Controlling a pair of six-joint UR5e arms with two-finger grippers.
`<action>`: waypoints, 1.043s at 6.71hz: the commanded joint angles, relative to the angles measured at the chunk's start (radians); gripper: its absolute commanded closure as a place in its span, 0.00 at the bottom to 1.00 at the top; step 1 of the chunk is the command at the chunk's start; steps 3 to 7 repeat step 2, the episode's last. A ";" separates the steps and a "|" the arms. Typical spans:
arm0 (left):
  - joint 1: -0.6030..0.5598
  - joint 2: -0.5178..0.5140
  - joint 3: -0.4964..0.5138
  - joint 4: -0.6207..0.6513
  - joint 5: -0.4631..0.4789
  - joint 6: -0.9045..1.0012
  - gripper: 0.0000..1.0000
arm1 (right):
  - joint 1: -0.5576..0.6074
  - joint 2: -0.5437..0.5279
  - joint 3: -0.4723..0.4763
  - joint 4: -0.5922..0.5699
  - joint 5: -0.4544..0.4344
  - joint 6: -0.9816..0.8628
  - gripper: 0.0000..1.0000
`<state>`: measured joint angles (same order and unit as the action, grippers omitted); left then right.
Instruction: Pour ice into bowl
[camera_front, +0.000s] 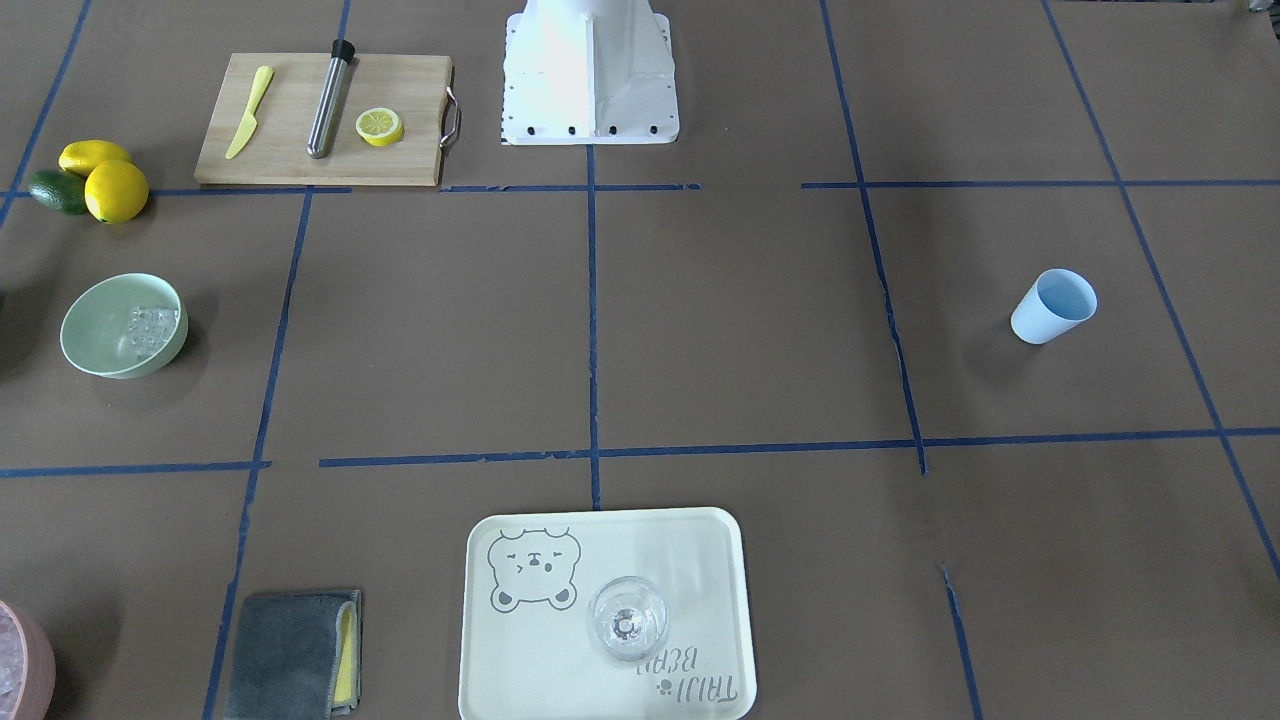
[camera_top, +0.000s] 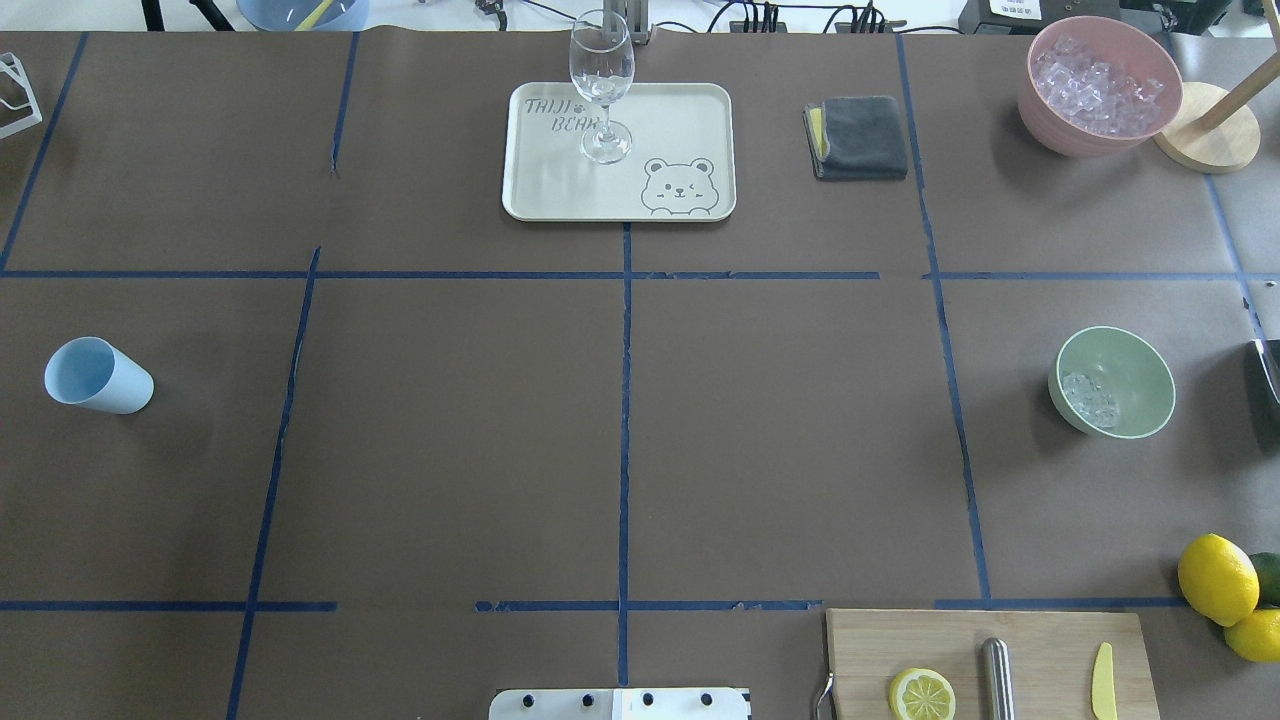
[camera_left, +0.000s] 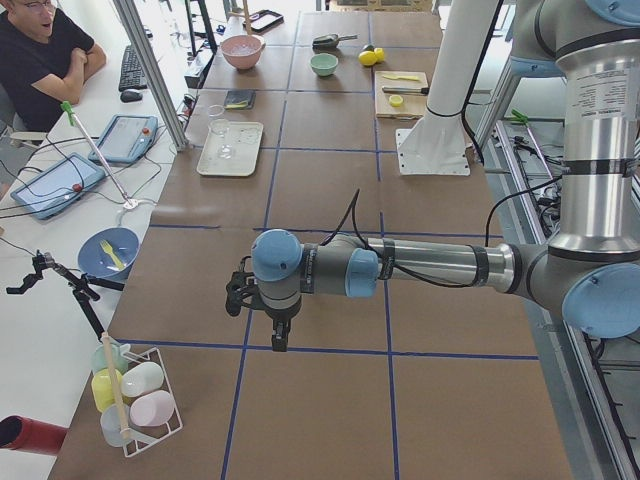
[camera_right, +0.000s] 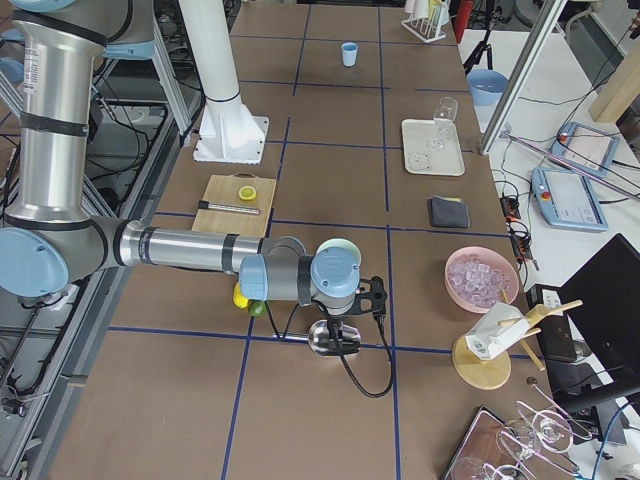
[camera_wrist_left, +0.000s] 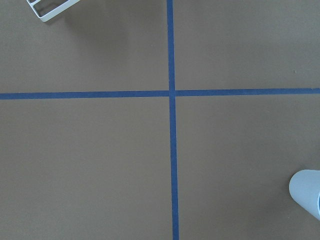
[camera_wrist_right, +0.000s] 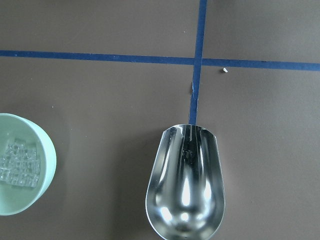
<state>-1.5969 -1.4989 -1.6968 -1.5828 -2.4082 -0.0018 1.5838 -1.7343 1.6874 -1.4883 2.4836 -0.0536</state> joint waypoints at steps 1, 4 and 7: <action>0.000 0.000 0.000 0.000 0.000 0.000 0.00 | 0.001 0.001 0.001 0.000 0.000 0.001 0.00; 0.000 0.000 0.000 0.000 0.000 0.000 0.00 | 0.001 0.002 0.001 0.000 0.001 0.003 0.00; 0.000 0.000 0.000 0.000 0.000 0.000 0.00 | 0.001 0.002 0.001 0.000 0.001 0.003 0.00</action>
